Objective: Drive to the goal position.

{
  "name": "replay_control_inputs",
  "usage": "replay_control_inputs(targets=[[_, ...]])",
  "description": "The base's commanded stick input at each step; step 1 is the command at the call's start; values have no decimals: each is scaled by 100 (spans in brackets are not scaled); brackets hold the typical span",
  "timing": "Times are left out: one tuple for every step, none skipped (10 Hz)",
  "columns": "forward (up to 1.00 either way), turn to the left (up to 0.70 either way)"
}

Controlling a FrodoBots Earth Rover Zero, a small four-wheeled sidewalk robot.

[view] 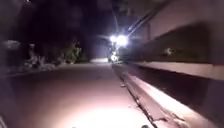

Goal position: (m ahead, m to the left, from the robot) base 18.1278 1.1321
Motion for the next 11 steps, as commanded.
replay_control_inputs(targets=[[70, 0], [70, 0], [70, 0], [70, 0], [70, 0], [70, 0], [70, 0], [70, 0], [70, 0], [70, 0], [70, 0]])
